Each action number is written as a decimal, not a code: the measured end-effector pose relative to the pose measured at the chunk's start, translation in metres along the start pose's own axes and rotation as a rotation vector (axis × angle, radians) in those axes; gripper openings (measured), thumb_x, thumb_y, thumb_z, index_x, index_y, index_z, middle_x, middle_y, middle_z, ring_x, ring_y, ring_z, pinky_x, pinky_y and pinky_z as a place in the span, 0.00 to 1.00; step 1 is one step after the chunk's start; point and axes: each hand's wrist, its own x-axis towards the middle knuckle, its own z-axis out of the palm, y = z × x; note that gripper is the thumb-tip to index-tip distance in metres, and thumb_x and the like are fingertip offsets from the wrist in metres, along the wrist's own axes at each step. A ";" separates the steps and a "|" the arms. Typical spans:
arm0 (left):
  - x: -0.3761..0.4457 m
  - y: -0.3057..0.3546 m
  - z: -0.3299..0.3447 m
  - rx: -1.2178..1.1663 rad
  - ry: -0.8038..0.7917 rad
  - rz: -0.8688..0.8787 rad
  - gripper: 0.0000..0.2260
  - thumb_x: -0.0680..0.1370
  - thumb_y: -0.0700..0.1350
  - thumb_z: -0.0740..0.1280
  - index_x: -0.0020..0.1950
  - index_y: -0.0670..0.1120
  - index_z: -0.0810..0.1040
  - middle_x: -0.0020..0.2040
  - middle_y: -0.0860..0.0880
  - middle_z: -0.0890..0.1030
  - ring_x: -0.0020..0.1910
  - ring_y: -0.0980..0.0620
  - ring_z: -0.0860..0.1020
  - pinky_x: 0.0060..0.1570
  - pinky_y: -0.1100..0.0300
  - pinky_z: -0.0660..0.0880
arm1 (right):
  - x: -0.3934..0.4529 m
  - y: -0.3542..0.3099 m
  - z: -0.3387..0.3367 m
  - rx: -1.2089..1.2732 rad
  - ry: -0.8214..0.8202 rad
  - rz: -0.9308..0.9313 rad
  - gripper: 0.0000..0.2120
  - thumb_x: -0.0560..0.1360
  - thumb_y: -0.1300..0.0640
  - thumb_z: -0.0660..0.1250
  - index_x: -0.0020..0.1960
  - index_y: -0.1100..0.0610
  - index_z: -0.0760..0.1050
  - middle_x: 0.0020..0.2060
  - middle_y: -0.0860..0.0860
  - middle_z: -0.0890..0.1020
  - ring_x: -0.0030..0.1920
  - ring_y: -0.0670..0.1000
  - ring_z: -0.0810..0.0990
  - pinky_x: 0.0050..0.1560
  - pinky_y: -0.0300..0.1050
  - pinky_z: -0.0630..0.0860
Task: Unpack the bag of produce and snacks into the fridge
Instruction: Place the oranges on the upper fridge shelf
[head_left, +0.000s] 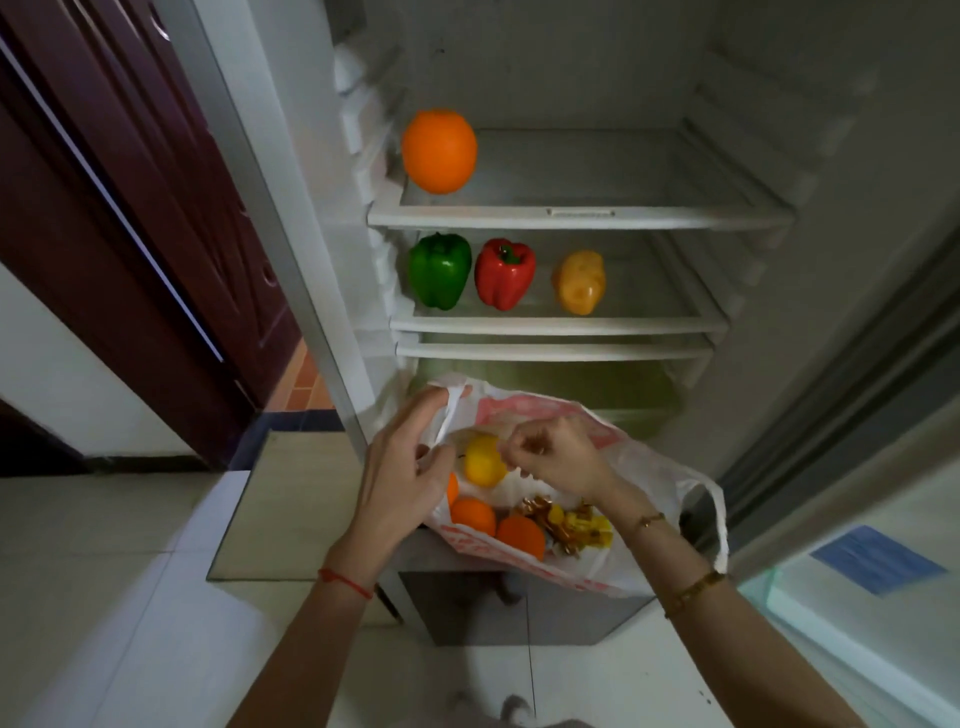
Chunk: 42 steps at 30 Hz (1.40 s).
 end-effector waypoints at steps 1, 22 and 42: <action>-0.002 -0.001 0.000 0.010 0.001 0.008 0.23 0.74 0.38 0.64 0.67 0.55 0.74 0.64 0.58 0.76 0.60 0.59 0.76 0.49 0.70 0.74 | -0.004 0.014 0.009 -0.055 -0.058 0.056 0.09 0.75 0.48 0.70 0.41 0.53 0.83 0.37 0.46 0.85 0.37 0.45 0.82 0.44 0.52 0.80; -0.005 0.008 -0.004 -0.018 -0.001 -0.016 0.24 0.75 0.35 0.64 0.63 0.60 0.72 0.57 0.75 0.72 0.55 0.72 0.74 0.45 0.67 0.79 | -0.018 0.054 0.056 -0.236 -0.394 0.444 0.30 0.72 0.44 0.70 0.70 0.54 0.66 0.65 0.52 0.73 0.64 0.54 0.73 0.63 0.46 0.72; 0.036 -0.004 0.007 -0.040 -0.046 -0.136 0.28 0.76 0.33 0.63 0.70 0.59 0.71 0.62 0.53 0.79 0.25 0.55 0.70 0.28 0.67 0.70 | 0.044 -0.116 -0.118 0.628 0.317 0.058 0.29 0.71 0.51 0.75 0.68 0.51 0.68 0.59 0.48 0.75 0.56 0.49 0.79 0.52 0.44 0.81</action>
